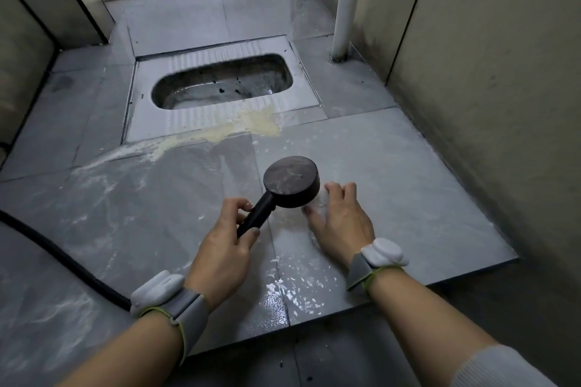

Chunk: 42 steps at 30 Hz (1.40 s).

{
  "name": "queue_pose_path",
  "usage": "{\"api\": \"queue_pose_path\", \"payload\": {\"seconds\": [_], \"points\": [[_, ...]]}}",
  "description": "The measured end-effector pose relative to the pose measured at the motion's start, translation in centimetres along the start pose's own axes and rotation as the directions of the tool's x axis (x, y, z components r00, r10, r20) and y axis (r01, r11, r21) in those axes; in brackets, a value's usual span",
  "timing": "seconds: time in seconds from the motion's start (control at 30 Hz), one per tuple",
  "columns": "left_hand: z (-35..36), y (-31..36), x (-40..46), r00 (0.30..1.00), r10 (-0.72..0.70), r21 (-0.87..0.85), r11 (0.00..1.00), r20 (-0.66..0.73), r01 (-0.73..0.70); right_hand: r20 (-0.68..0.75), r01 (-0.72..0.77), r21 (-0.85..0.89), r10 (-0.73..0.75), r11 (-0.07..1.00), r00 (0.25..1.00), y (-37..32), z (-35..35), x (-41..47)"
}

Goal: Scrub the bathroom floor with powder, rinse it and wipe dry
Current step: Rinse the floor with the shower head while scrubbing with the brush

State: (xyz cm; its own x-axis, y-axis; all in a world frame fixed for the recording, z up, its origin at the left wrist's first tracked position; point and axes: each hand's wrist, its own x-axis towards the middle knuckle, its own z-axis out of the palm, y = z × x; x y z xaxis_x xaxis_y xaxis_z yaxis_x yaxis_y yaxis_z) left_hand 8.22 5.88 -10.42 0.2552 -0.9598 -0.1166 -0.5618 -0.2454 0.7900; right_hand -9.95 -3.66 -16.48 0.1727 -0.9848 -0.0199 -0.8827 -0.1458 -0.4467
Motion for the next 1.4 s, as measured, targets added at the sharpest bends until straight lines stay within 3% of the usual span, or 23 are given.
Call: {"api": "queue_pose_path", "payload": {"seconds": [0.17, 0.27, 0.37, 0.47, 0.67, 0.8, 0.93, 1.07, 1.2, 1.3, 1.4], "points": [[-0.1, 0.1, -0.7, 1.000, -0.004, 0.030, 1.000, 0.011, 0.004, -0.026, -0.052, -0.011, 0.052, 0.999, 0.998, -0.2, -1.0, 0.8], [0.0, 0.4, -1.0, 1.000, 0.001, 0.041, 0.999, 0.001, -0.001, -0.038, 0.008, 0.086, -0.005, 0.996, 0.999, 0.4, -1.3, -0.1], [0.3, 0.1, -1.7, 1.000, 0.013, 0.044, 0.999, -0.010, -0.013, 0.028, 0.101, 0.046, -0.102, 0.994, 0.994, 0.9, -1.3, -1.8], [0.9, 0.0, -2.6, 1.000, 0.010, 0.046, 0.999, 0.004, -0.010, 0.042, 0.101, 0.034, -0.103, 0.994, 0.994, 1.2, -0.9, -2.1], [1.5, 1.3, -3.4, 0.999, 0.035, 0.048, 0.998, 0.010, -0.035, 0.066, 0.043, 0.282, -0.064, 0.958, 0.996, 1.7, -1.9, -2.2], [1.8, 2.4, -2.1, 0.999, 0.041, 0.040, 0.998, -0.005, -0.041, 0.143, 0.043, 0.174, -0.068, 0.984, 0.987, 1.5, -1.5, -3.0], [1.5, 2.8, -0.9, 0.999, 0.012, 0.017, 1.000, -0.042, -0.012, 0.079, 0.073, 0.107, -0.082, 0.992, 0.993, 1.7, -2.1, -1.9], [1.1, 2.1, -0.2, 0.999, -0.008, -0.012, 1.000, -0.046, 0.008, -0.016, -0.070, 0.245, 0.076, 0.967, 0.997, 1.3, -2.5, -0.6], [0.8, 1.0, 0.8, 1.000, -0.015, -0.054, 0.998, -0.025, 0.014, 0.109, -0.092, 0.013, 0.090, 0.996, 0.990, -0.1, -1.3, -0.6], [0.4, 0.5, 1.4, 1.000, -0.001, -0.055, 0.998, -0.004, 0.001, 0.076, -0.119, 0.059, 0.115, 0.991, 0.990, -0.6, -0.8, 0.4], [0.3, 0.5, 1.5, 1.000, 0.020, -0.059, 0.998, 0.003, -0.019, 0.043, -0.235, 0.099, 0.232, 0.967, 0.972, -0.7, -1.1, 1.5]]}}
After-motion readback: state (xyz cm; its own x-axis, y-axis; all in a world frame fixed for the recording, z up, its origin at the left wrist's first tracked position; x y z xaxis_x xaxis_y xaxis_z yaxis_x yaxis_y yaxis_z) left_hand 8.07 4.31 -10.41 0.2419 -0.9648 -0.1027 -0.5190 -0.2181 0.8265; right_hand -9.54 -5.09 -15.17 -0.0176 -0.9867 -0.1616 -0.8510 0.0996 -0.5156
